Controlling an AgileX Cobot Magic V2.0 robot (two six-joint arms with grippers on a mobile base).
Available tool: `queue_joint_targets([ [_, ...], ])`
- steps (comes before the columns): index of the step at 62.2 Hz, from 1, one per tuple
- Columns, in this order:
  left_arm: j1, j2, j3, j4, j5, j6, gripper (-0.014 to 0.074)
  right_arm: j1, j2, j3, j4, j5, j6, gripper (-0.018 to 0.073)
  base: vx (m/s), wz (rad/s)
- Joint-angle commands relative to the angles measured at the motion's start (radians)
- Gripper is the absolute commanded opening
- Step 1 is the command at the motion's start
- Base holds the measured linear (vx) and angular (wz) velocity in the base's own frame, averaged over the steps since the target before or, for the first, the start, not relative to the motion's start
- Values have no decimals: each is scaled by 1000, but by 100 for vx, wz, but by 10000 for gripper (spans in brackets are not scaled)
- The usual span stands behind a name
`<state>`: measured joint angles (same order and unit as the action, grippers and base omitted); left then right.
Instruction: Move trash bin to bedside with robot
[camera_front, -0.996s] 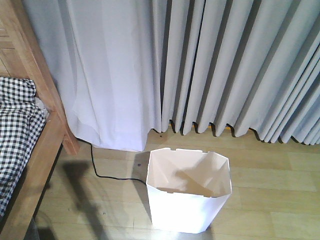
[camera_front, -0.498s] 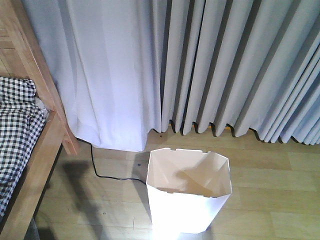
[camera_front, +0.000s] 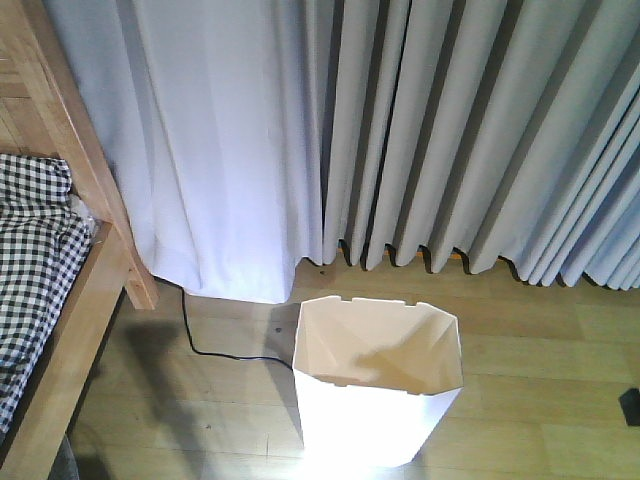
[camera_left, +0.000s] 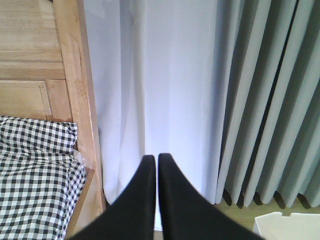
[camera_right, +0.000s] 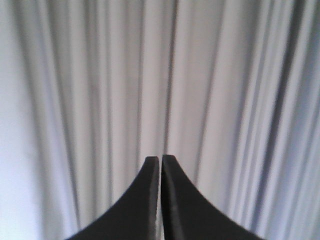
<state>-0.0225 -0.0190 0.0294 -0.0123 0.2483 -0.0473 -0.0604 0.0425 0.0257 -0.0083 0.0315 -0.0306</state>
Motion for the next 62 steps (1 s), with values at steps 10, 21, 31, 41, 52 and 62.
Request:
queue_joint_targets([
  [10, -6, -10, 29, -4, -74, -9, -6, 35, -67, 21, -20, -45, 64, -11, 0, 0],
  [21, -6, -10, 29, -4, -74, -9, -6, 35, -67, 21, -20, -48, 66, -11, 0, 0],
  [31, -6, -10, 29, -4, -74, -9, -6, 35, -67, 21, -20, -48, 52, -11, 0, 0],
  [41, -6, -10, 29, -4, -74, -9, -6, 35, -67, 21, -20, -48, 47, -11, 0, 0],
  [52, -6, -10, 29, -4, -74, -9, -6, 35, -67, 21, -20, -47, 47, -11, 0, 0],
  [62, -6, -10, 29, -4, -74, -9, -6, 35, -67, 21, -20, -47, 47, -11, 0, 0],
])
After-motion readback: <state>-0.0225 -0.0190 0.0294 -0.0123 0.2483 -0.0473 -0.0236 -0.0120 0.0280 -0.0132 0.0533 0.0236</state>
